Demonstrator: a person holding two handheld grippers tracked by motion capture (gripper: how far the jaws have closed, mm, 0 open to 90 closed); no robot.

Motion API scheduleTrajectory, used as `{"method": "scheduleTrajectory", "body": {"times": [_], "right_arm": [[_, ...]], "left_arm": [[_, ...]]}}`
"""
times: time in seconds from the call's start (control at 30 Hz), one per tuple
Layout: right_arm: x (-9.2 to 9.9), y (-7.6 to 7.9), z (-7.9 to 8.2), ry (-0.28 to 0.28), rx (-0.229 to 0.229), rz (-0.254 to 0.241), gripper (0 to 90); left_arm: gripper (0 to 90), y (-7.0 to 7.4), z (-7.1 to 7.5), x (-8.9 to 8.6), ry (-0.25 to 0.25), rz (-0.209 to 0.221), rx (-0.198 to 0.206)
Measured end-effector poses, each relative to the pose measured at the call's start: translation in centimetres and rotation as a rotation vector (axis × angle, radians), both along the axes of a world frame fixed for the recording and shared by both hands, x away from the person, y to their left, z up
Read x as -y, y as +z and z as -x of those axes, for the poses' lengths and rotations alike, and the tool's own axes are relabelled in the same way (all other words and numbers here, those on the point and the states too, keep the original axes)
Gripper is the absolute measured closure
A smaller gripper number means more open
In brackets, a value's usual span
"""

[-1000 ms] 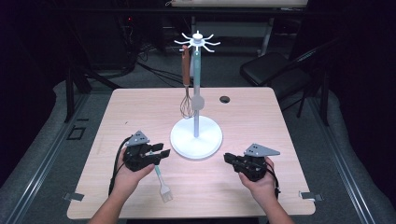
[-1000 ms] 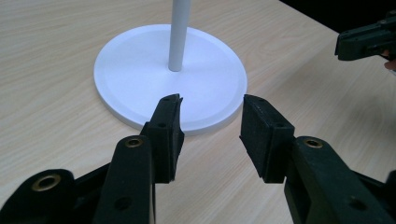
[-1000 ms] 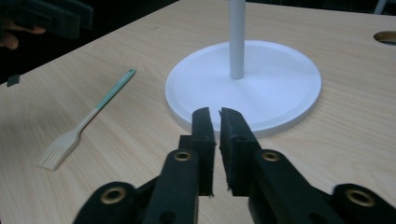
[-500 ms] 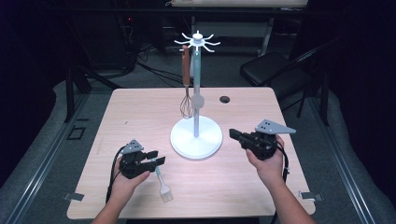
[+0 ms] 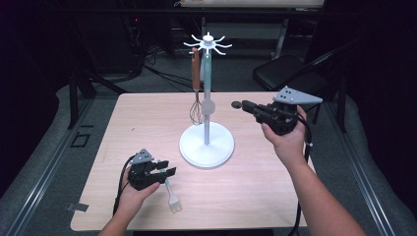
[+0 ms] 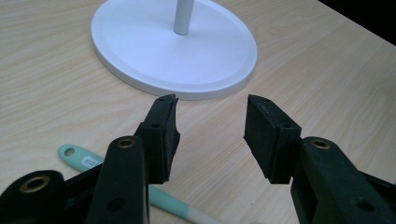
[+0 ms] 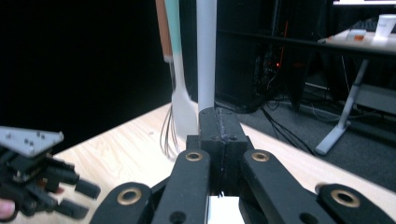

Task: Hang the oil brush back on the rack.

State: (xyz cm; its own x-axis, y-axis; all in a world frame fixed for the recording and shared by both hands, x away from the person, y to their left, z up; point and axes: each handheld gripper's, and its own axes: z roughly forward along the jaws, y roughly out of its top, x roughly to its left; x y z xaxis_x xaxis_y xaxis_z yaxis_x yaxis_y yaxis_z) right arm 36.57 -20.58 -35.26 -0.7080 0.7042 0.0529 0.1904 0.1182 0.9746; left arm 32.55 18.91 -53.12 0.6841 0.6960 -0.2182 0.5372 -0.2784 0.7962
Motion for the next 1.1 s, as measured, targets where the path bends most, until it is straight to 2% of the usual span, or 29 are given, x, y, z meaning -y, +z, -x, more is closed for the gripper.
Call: {"method": "scheduleTrajectory", "body": {"times": [0.23, 0.53, 0.63, 0.9, 1.1], "right_arm": [[-1.0, 3.1, -2.0, 0.003, 0.017, -0.004, 90.0], [-2.4, 6.0, -4.1, -0.026, 0.050, 0.006, 90.0], [-2.4, 7.0, -5.0, -0.039, 0.048, -0.027, 90.0], [-2.6, 8.7, -6.2, -0.051, 0.056, -0.077, 90.0], [-3.5, 9.2, -5.9, -0.037, 0.075, -0.064, 90.0]], "left_arm": [[53.8, -0.1, 0.0, -0.1, 0.008, 0.001, -0.001], [53.9, -0.1, -0.1, -0.3, 0.007, -0.002, -0.002], [53.9, 0.0, 0.1, -0.2, 0.007, -0.007, 0.001], [54.0, -0.2, 0.1, 0.1, -0.006, -0.014, -0.003], [54.0, -0.1, 0.0, -0.1, -0.001, -0.011, -0.004]]}}
